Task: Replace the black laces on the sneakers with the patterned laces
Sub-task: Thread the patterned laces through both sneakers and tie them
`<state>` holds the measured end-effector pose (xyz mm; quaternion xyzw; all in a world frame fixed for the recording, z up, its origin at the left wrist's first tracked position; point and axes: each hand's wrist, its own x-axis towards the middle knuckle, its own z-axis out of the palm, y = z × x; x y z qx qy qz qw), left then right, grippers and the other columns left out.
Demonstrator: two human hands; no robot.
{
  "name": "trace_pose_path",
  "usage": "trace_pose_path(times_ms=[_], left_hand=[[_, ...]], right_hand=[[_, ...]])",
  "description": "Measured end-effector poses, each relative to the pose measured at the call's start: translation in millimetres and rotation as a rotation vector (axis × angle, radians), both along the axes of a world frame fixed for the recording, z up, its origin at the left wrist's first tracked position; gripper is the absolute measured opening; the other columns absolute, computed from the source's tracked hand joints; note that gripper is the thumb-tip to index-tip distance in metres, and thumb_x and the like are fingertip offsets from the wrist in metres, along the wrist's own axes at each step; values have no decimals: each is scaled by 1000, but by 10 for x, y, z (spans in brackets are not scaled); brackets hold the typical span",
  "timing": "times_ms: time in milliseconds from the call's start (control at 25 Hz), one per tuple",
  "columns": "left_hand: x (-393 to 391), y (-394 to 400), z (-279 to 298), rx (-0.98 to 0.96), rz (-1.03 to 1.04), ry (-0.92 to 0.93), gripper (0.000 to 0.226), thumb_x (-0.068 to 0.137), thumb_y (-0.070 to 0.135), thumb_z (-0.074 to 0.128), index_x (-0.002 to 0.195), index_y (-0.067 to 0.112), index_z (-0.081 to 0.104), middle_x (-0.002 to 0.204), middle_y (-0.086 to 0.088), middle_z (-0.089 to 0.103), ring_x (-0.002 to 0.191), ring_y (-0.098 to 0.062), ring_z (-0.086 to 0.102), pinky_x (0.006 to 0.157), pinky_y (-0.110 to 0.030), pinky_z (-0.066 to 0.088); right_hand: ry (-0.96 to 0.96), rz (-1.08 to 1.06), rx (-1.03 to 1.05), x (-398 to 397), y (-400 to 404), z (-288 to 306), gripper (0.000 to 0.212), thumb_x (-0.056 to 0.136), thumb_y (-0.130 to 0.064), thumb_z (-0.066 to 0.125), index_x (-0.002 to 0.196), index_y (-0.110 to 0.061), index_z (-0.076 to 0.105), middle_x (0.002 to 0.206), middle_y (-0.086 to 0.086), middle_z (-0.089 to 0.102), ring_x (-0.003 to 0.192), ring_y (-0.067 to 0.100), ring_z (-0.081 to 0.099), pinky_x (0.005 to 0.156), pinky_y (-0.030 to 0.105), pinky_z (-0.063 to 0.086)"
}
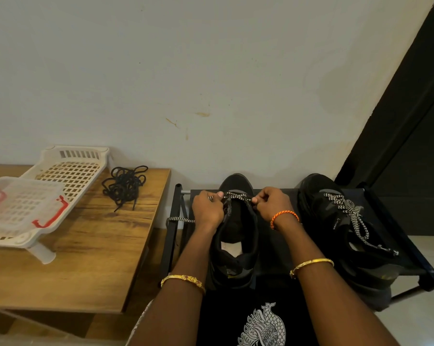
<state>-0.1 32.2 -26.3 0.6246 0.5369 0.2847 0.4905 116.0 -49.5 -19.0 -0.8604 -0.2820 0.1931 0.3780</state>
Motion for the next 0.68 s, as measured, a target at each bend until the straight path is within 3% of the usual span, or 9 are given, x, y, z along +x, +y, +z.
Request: trace_pose_path(times_ms=[200, 320, 400, 480, 600, 680], left_hand=[[1, 12, -14, -3, 62, -8, 17, 96, 25, 56, 90, 8, 55, 103, -11, 61, 89, -17, 51, 76, -28, 39], [-32, 2, 18, -11, 40, -7, 15, 94, 24, 59, 92, 9, 56, 100, -8, 61, 87, -15, 53, 73, -27, 39], [-67, -3, 84, 106, 7, 12, 14, 92, 25, 62, 95, 15, 55, 108, -6, 59, 98, -17, 55, 77, -26, 42], [-112, -50, 239, 206, -62, -76, 19, 90, 28, 63, 103, 19, 53, 110, -1, 57, 104, -14, 55, 80, -20, 43], [-109, -289, 597, -10, -340, -420, 29, 93, 32, 59, 116, 19, 49, 102, 0, 68, 96, -12, 66, 85, -21, 49], [-69, -448, 729, -168, -547, -443, 40, 93, 40, 54, 125, 18, 46, 97, 1, 69, 90, -10, 68, 90, -28, 51]], right_hand=[[6, -53, 34, -14, -7, -43, 10, 88, -12, 63, 79, -11, 60, 89, 9, 64, 90, 25, 62, 87, 42, 53], [55, -59, 68, -22, -42, 48, 17, 88, -13, 64, 72, -13, 58, 82, 9, 65, 78, 19, 64, 82, 35, 54], [189, -90, 194, 8, -146, 237, 18, 90, -10, 61, 72, -12, 57, 72, 9, 62, 59, 13, 59, 67, 29, 53], [472, -57, 397, 20, -307, 497, 15, 94, -3, 52, 82, -7, 60, 67, 6, 59, 50, 8, 57, 54, 21, 52], [728, 97, 637, -15, -483, 818, 26, 94, 8, 41, 92, -6, 63, 74, 2, 68, 66, 7, 68, 64, 19, 57], [751, 169, 763, -69, -473, 895, 28, 91, 13, 41, 97, -5, 62, 82, 2, 72, 78, 9, 70, 71, 21, 58]])
